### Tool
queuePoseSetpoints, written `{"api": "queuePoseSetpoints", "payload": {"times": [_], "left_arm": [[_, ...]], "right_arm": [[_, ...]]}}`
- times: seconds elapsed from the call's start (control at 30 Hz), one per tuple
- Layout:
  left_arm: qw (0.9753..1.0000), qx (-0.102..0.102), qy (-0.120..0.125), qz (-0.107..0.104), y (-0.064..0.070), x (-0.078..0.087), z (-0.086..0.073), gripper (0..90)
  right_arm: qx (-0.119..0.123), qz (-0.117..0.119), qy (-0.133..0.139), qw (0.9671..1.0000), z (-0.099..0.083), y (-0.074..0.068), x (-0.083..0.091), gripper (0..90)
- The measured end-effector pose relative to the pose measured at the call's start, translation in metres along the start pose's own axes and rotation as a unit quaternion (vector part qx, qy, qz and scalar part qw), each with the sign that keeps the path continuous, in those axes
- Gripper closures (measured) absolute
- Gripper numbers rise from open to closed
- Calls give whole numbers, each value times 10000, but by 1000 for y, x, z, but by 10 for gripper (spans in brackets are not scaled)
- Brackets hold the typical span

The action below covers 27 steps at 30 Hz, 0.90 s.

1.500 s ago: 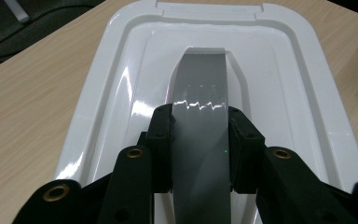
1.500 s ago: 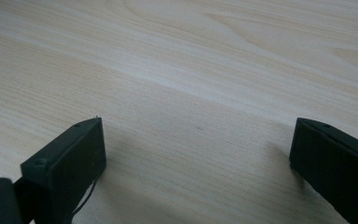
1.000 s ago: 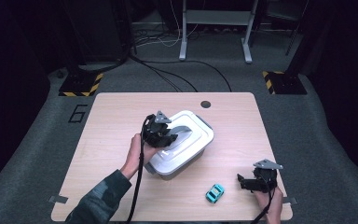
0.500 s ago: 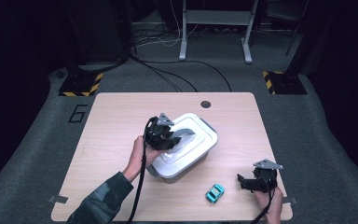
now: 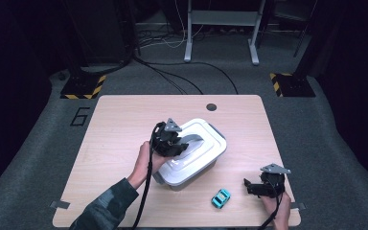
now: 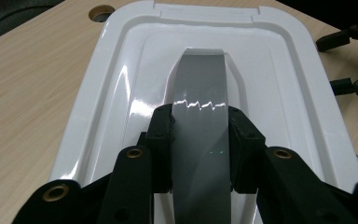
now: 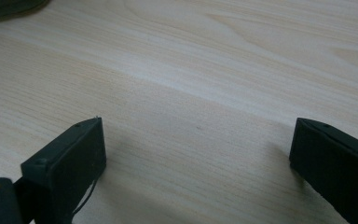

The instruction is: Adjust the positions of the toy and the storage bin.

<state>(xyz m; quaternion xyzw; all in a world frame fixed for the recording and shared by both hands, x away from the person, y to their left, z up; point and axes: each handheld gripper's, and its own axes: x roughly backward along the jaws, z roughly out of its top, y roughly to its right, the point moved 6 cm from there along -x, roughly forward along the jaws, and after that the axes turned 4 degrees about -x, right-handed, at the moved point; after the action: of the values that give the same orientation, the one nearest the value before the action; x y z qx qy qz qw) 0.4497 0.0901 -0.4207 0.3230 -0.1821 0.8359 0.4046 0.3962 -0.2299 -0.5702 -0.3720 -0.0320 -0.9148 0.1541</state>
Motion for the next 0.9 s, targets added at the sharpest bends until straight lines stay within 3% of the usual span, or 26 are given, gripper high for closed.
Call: {"api": "queuePoseSetpoints", "payload": {"times": [0.2, 0.33, 0.63, 0.9], "left_arm": [[9998, -176, -68, 81, 0, -2, 3, 601], [9997, -222, -20, 123, 0, -2, 6, 661], [9995, -300, 21, 91, 1, 2, 8, 668], [9992, -306, 223, 121, 0, 17, 17, 669]], "right_arm": [[-3, 2, -1, 10000, 0, 0, 0, 29], [0, 0, 0, 10000, 0, 0, 0, 29], [-5, 6, 0, 10000, 0, 0, 0, 30], [2, 9, 4, 10000, 0, 0, 0, 31]]}}
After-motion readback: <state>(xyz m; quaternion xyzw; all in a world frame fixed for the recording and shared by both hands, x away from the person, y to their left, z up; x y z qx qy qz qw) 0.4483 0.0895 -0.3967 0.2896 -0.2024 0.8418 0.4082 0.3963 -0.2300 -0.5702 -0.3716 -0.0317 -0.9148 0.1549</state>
